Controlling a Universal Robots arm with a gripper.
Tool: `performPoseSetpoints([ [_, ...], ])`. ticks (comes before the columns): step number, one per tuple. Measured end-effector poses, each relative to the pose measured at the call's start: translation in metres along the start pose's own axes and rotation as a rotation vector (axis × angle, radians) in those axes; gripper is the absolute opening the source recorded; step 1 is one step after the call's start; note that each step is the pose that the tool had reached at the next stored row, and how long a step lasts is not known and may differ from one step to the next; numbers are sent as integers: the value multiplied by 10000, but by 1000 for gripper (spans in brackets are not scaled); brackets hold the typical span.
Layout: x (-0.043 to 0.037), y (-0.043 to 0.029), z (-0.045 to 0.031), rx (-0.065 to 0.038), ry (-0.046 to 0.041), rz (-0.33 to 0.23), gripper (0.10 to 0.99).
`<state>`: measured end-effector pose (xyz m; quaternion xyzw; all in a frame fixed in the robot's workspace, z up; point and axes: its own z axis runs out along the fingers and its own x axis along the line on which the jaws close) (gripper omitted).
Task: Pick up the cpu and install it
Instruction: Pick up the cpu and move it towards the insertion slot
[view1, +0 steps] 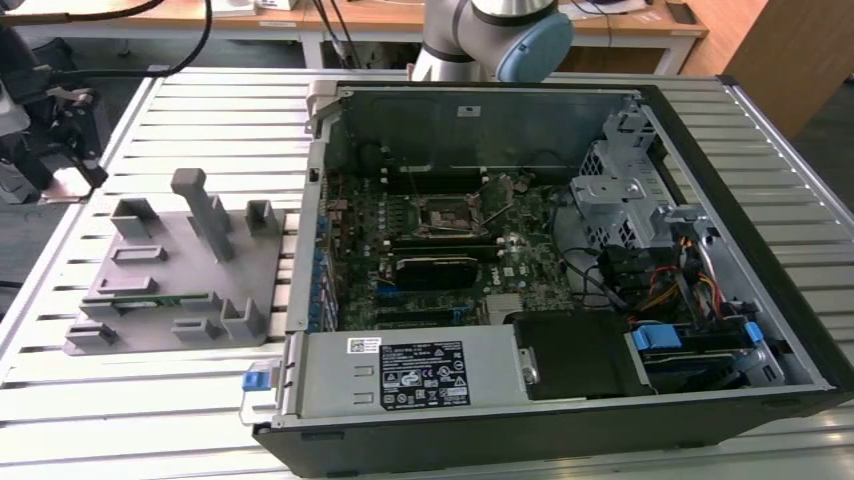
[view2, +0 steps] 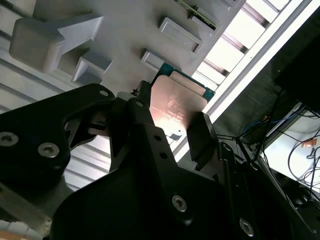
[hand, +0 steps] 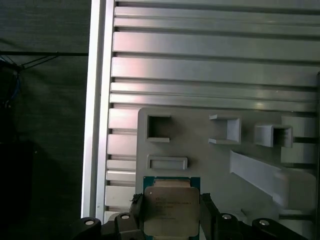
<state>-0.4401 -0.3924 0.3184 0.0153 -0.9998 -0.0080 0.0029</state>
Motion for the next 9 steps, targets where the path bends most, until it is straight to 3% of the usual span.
performPoseSetpoints([
  [9, 1, 11, -155, 0, 0, 0, 533],
])
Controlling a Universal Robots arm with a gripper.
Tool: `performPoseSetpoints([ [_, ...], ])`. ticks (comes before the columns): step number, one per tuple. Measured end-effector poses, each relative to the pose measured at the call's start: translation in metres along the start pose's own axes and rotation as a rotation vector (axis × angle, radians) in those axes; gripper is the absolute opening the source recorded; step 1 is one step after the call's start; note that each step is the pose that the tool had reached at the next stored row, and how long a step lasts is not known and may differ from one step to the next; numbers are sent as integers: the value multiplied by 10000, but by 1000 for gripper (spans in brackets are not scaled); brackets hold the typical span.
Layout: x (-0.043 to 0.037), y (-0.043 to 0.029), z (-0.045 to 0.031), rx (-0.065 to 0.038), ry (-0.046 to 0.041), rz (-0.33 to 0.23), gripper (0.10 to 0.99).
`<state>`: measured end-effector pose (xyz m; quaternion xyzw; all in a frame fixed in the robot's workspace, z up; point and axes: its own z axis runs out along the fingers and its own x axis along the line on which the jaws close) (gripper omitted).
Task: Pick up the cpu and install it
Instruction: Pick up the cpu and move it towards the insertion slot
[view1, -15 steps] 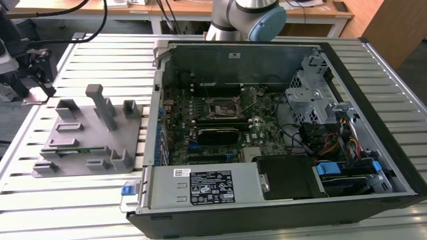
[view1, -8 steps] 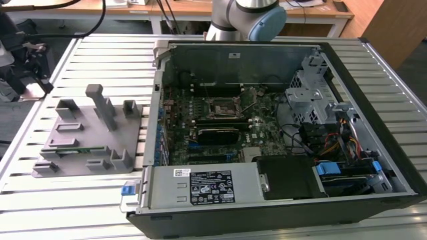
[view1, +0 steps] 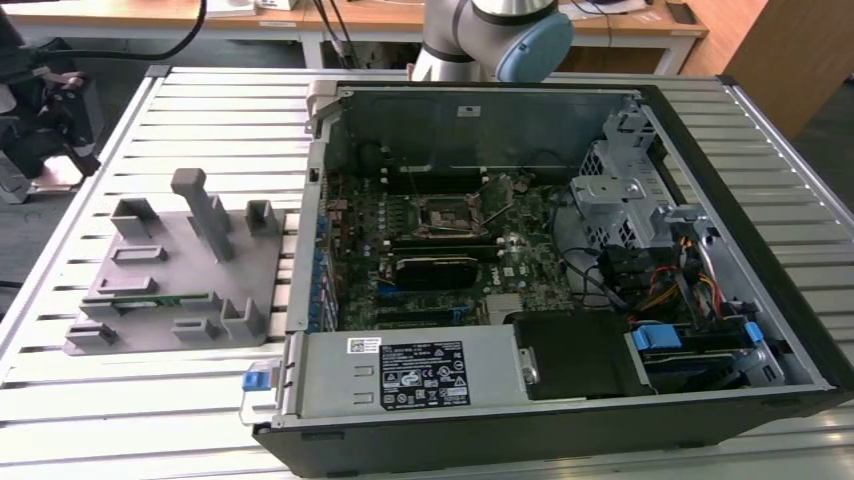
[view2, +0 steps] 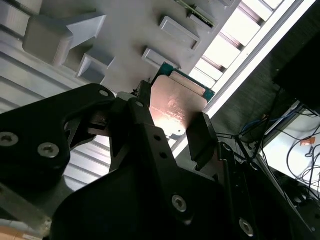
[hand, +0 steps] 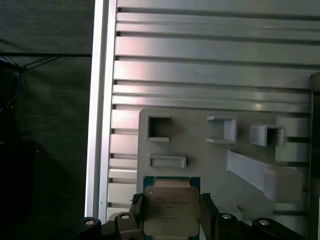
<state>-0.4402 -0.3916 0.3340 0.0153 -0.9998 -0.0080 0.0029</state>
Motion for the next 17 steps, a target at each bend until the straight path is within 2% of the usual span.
performPoseSetpoints([
  [8, 0, 16, -128, 0, 0, 0, 533],
  [17, -5, 36, -184, 0, 0, 0, 533],
])
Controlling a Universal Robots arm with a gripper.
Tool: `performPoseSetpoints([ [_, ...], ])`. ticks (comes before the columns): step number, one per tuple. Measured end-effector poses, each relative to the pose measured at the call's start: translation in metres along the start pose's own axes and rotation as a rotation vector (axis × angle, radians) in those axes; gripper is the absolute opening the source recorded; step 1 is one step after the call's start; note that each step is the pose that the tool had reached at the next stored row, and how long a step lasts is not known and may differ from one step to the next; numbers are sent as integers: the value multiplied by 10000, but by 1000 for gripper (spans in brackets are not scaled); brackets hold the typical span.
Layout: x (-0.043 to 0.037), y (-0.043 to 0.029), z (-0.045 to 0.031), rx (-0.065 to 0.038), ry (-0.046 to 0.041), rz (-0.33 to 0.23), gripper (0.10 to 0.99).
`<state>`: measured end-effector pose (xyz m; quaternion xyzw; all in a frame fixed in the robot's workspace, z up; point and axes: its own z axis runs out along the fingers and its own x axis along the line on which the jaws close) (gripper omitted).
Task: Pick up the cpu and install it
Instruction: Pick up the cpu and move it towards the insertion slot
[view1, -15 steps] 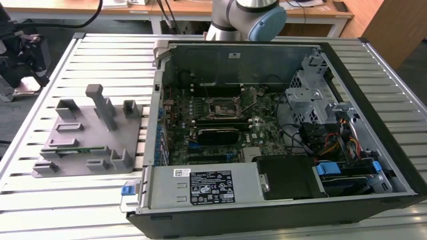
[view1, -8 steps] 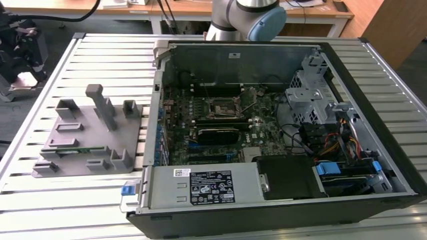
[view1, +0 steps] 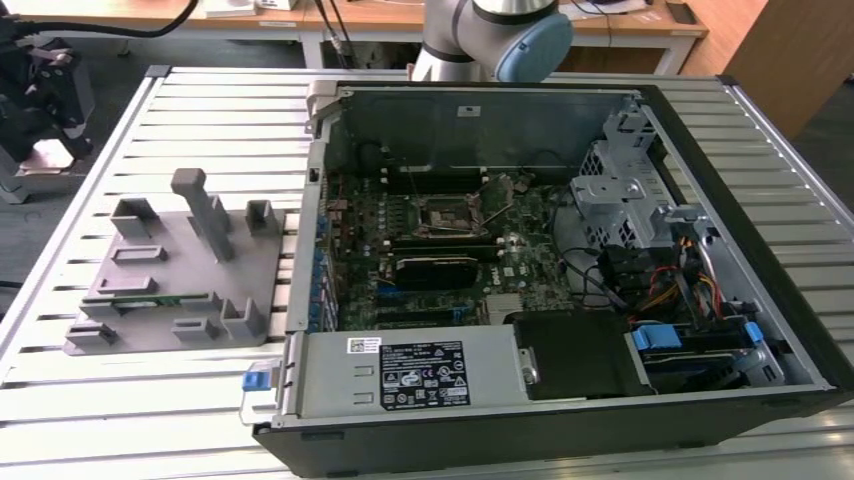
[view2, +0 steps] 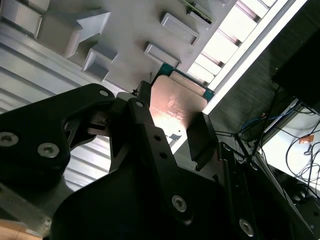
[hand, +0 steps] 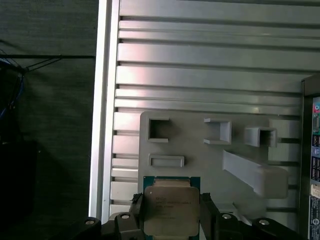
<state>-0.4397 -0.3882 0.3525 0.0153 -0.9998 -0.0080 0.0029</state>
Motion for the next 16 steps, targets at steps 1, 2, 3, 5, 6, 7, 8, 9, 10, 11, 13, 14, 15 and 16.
performPoseSetpoints([
  [1, -2, 1, -5, 0, 0, 0, 533],
  [2, -4, 2, -9, -1, -2, 0, 533],
  [3, -7, 4, -14, 0, -1, 1, 533],
  [5, -16, 4, -20, 0, 0, 1, 533],
  [6, -23, 4, -23, 0, -1, 0, 533],
  [7, -28, 4, -26, 0, 0, 1, 533],
  [8, -35, 4, -29, 0, 0, 0, 533],
  [9, -42, 4, -31, -1, 0, 0, 533],
  [10, -50, 4, -33, 0, -1, 0, 533],
  [11, -57, 4, -37, 0, 0, 0, 533],
  [13, -72, 3, -41, 0, 0, 0, 533],
  [14, -79, 3, -43, 0, -1, 0, 533],
  [15, -87, 3, -45, 0, 0, 0, 533],
  [16, -94, 3, -47, 0, 0, 0, 533],
])
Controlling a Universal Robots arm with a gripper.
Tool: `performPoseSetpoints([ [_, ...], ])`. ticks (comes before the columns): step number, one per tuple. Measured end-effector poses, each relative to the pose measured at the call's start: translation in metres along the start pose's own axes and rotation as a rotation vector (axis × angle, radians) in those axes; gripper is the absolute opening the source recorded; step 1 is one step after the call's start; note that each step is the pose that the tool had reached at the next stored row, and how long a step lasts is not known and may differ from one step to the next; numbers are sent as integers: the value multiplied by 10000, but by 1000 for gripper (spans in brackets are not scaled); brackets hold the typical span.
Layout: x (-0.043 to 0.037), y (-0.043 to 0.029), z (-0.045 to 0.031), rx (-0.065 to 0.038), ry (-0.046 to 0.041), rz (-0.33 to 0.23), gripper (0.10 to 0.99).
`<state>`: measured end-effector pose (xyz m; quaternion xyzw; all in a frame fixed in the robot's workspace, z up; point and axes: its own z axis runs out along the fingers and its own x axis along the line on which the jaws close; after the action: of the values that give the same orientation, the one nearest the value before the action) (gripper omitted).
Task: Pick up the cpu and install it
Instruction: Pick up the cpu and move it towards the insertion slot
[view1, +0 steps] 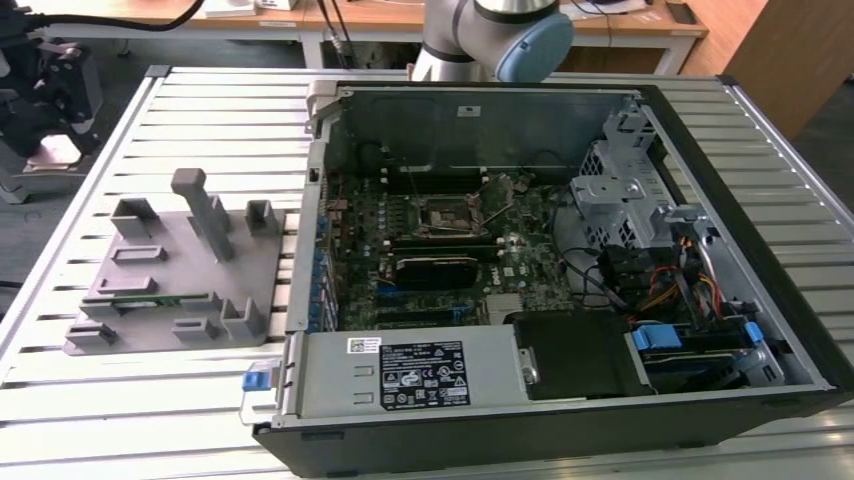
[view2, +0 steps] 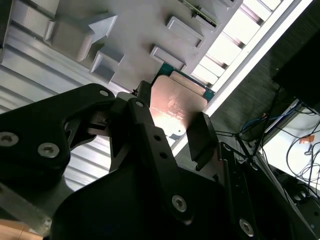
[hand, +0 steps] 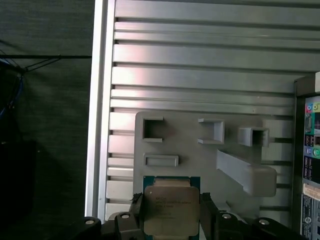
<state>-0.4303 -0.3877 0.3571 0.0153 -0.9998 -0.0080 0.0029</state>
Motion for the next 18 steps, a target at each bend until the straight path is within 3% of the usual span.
performPoseSetpoints([
  [18, -211, -6, -10, -1, 0, -1, 533],
])
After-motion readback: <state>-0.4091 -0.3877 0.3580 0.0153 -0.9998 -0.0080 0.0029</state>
